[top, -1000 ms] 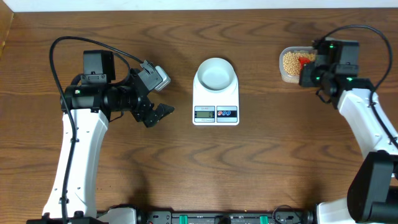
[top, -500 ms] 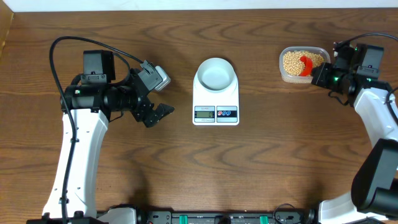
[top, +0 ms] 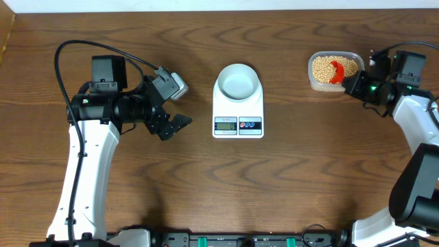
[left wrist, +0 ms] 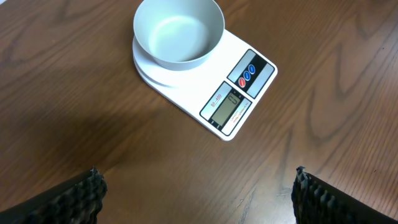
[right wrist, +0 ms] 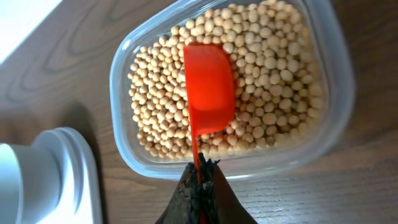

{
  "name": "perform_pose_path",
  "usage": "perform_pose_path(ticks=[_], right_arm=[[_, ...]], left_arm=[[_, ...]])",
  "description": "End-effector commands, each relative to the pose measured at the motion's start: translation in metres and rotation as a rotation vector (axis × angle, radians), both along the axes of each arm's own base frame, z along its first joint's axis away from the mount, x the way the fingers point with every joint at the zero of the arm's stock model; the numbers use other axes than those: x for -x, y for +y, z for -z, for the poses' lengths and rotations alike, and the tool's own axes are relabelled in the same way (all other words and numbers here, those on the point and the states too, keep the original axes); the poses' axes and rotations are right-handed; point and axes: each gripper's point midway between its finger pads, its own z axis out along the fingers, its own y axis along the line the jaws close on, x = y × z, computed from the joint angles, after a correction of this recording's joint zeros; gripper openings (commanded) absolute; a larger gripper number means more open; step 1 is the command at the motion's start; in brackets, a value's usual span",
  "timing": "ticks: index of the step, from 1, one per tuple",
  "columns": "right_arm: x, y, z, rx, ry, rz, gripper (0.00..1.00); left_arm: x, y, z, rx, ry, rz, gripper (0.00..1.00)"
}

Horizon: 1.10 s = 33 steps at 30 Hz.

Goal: Scoop item into bowl and weigh 50g on scale
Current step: 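Lower the red scoop into the soybeans and scoop with the right gripper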

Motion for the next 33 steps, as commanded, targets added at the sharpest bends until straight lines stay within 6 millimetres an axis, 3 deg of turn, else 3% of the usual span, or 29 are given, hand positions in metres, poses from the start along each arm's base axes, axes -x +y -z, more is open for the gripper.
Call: perform_pose_path(ticks=[1, 9, 16, 33], right_arm=[[0.005, -0.014, 0.008, -0.085, 0.048, 0.079, 0.01], [0.008, -0.041, 0.002, -0.161, 0.034, 0.156, 0.01], [-0.003, -0.035, -0.014, -0.215, -0.048, 0.111, 0.01], [0.001, -0.032, -0.027, -0.314, -0.081, 0.069, 0.01]], left_arm=[[-0.001, -0.001, -0.010, 0.003, -0.036, 0.017, 0.98], [-0.001, -0.001, -0.010, 0.003, -0.036, 0.017, 0.98], [-0.001, -0.001, -0.010, 0.003, -0.036, 0.017, 0.98], [-0.001, -0.001, -0.010, 0.003, -0.036, 0.017, 0.98]])
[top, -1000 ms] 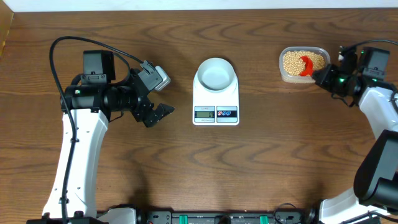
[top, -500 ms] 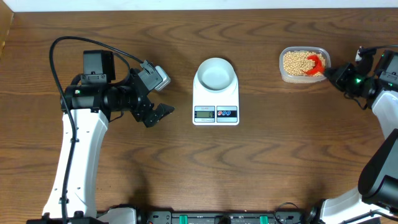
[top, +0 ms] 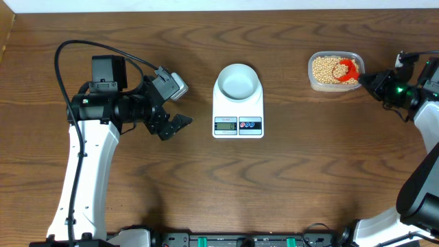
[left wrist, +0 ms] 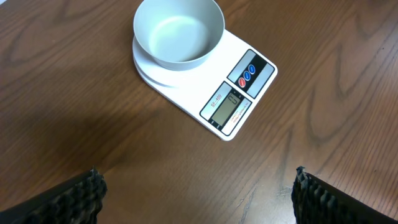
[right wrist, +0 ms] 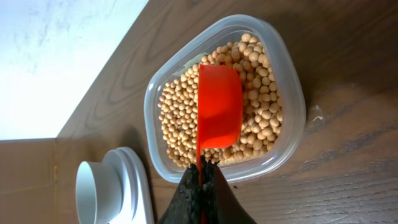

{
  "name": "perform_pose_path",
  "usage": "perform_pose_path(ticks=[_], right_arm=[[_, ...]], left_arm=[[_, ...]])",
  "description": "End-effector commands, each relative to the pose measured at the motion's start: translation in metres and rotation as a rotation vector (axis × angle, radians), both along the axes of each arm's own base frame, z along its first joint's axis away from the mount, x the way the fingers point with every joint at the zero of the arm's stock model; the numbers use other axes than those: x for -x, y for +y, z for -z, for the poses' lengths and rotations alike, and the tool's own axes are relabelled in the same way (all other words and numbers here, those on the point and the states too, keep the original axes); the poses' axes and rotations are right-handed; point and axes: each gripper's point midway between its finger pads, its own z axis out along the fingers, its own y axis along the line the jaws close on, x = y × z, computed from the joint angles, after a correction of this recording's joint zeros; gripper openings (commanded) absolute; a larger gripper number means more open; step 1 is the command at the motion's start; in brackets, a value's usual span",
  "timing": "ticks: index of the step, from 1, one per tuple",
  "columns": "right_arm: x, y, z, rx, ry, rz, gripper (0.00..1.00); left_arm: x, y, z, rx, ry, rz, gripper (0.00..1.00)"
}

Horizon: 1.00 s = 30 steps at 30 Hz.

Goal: Scoop item into bowl and weigh 50g on scale
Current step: 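Lower the red scoop into the soybeans and scoop with the right gripper, then lift the filled scoop and carry it over the white bowl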

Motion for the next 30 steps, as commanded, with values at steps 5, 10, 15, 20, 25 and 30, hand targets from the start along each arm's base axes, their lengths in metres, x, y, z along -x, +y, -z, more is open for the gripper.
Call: perform_pose_path(ticks=[5, 10, 15, 20, 25, 30], right_arm=[[0.001, 0.003, -0.003, -0.061, -0.015, -0.024, 0.01], [-0.001, 0.007, -0.009, -0.082, -0.042, -0.042, 0.01], [-0.002, 0.007, -0.012, -0.088, -0.052, -0.045, 0.01], [-0.002, 0.008, -0.013, -0.131, -0.030, -0.022, 0.01], [-0.001, 0.011, -0.017, -0.171, -0.030, -0.029, 0.01], [-0.001, 0.014, -0.026, -0.229, -0.049, -0.043, 0.01]], left_arm=[[-0.001, -0.001, -0.010, 0.003, -0.036, 0.017, 0.98], [-0.001, -0.001, -0.010, 0.003, -0.036, 0.017, 0.98], [-0.001, -0.001, -0.010, 0.003, -0.036, 0.017, 0.98], [-0.001, -0.001, -0.010, 0.003, -0.036, 0.017, 0.98], [-0.001, -0.001, -0.010, 0.003, -0.036, 0.017, 0.98], [-0.001, -0.001, -0.010, 0.003, -0.036, 0.017, 0.98]])
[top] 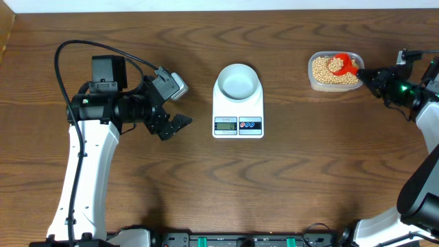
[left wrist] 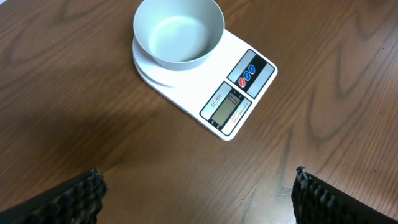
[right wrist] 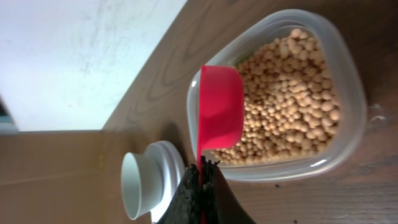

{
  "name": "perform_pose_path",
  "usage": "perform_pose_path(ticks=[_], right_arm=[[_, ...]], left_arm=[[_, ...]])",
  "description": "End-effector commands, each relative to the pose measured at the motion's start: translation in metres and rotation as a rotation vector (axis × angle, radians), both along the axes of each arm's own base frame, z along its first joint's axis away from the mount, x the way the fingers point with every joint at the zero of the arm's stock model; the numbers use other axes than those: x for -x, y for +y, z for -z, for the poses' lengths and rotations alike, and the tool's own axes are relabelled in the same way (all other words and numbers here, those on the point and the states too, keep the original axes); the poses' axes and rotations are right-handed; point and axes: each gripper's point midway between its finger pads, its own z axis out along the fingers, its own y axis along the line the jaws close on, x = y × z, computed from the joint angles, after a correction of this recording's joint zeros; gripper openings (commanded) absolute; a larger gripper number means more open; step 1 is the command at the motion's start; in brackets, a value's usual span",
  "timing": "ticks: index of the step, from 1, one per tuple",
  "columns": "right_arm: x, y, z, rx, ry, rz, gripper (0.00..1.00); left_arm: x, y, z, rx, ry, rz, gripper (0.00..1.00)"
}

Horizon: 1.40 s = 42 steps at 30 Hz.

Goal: Scoop item into bowl and weigh 50g on scale
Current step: 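Lift the filled scoop and carry it over the white bowl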

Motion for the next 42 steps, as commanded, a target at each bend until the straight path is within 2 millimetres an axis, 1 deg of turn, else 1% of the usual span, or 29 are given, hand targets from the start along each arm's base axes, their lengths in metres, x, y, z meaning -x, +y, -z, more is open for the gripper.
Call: perform_pose_path(ticks=[1, 6, 12, 17, 20, 26, 27, 31, 34, 35, 40, 42], right_arm=[[0.001, 0.002, -0.005, -0.079, -0.002, -0.014, 0.01], [-0.002, 0.004, -0.015, -0.112, -0.034, -0.024, 0.01], [-0.005, 0.009, -0.019, -0.120, -0.050, -0.037, 0.01], [-0.010, 0.021, -0.027, -0.136, -0.076, -0.066, 0.01], [-0.011, 0.029, -0.028, -0.137, -0.079, -0.082, 0.01], [-0.014, 0.052, -0.030, -0.142, -0.082, -0.129, 0.01], [-0.014, 0.059, -0.031, -0.140, -0.088, -0.147, 0.01], [-0.017, 0.078, -0.035, -0.155, -0.091, -0.176, 0.01], [-0.020, 0.095, -0.041, -0.158, -0.111, -0.212, 0.01], [-0.020, 0.105, -0.043, -0.160, -0.118, -0.231, 0.01], [-0.019, 0.129, -0.045, -0.171, -0.118, -0.274, 0.01], [-0.017, 0.141, -0.045, -0.173, -0.115, -0.302, 0.01]], left_arm=[[-0.001, -0.001, -0.010, 0.003, -0.036, 0.017, 0.98], [-0.001, -0.001, -0.010, 0.003, -0.036, 0.017, 0.98], [-0.001, -0.001, -0.010, 0.003, -0.036, 0.017, 0.98], [-0.001, -0.001, -0.010, 0.003, -0.036, 0.017, 0.98], [-0.001, -0.001, -0.010, 0.003, -0.036, 0.017, 0.98], [-0.001, -0.001, -0.010, 0.003, -0.036, 0.017, 0.98], [-0.001, -0.001, -0.010, 0.003, -0.036, 0.017, 0.98], [-0.001, -0.001, -0.010, 0.003, -0.036, 0.017, 0.98], [-0.001, -0.001, -0.010, 0.003, -0.036, 0.017, 0.98], [-0.001, -0.001, -0.010, 0.003, -0.036, 0.017, 0.98], [-0.001, -0.001, -0.010, 0.003, -0.036, 0.017, 0.98], [-0.001, -0.001, -0.010, 0.003, -0.036, 0.017, 0.98]])
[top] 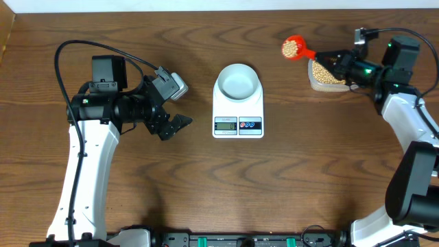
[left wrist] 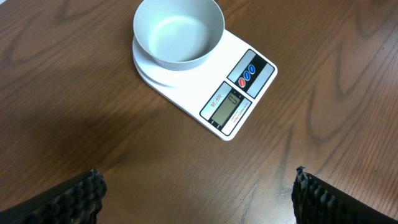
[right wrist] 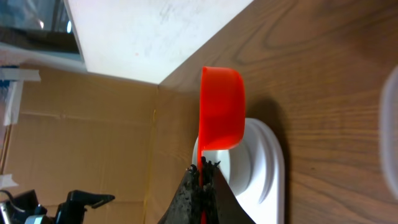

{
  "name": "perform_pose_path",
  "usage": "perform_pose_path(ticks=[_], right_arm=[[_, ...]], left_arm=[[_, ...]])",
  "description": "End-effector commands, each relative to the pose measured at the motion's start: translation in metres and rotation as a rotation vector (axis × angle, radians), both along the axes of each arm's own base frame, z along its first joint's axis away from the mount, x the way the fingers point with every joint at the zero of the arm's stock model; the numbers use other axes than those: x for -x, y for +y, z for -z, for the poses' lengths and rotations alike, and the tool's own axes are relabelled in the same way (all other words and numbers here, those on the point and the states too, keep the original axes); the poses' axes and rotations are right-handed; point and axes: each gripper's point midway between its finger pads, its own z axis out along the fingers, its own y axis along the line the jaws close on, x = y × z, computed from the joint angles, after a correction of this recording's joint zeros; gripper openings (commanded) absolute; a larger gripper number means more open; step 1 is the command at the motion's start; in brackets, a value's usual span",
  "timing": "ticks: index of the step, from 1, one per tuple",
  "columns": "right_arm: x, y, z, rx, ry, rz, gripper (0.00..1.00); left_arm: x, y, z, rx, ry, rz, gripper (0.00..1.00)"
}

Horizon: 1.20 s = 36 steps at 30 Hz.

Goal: Scoop item into bowl and weigh 50g on scale
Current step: 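Lift the filled scoop and carry it over the white bowl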

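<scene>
A white bowl [top: 238,80] stands empty on the white scale [top: 238,125] at the table's middle; both also show in the left wrist view, bowl [left wrist: 178,33] and scale [left wrist: 239,93]. My right gripper [top: 334,57] is shut on the handle of a red scoop [top: 293,46] filled with beans, held in the air between the bowl and the clear bean tub [top: 328,77]. The right wrist view has the scoop [right wrist: 222,107] seen from below, in front of the bowl. My left gripper [top: 177,124] hangs open left of the scale, nothing between its fingers [left wrist: 81,193].
The bean tub sits at the back right under my right arm. Cardboard and a white wall lie beyond the table's far edge. Bare wood surrounds the scale.
My right gripper has moved left with the scoop, from over the tub to the air between tub and bowl. The scoop now carries beans. The left arm has not moved.
The right gripper held the scoop down in the beans at the tub's near side. Then the scoop lay further back in the tub, then stood raised over it. Now it is clear of the tub, loaded, nearer the bowl. The left gripper stayed open throughout.
</scene>
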Motion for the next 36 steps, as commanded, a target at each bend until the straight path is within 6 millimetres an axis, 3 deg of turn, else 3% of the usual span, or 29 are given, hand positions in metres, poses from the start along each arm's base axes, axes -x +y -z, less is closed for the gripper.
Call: perform_pose_path(ticks=[1, 20, 36], right_arm=[[0.004, 0.019, 0.002, -0.020, 0.018, -0.048, 0.01], [0.016, 0.098, 0.001, 0.057, -0.089, -0.205, 0.01], [0.030, 0.121, 0.009, 0.184, -0.272, -0.333, 0.01]], left_arm=[[-0.001, -0.001, -0.010, 0.003, -0.036, 0.017, 0.98], [-0.001, -0.001, -0.010, 0.003, -0.036, 0.017, 0.98], [-0.001, -0.001, -0.010, 0.003, -0.036, 0.017, 0.98]])
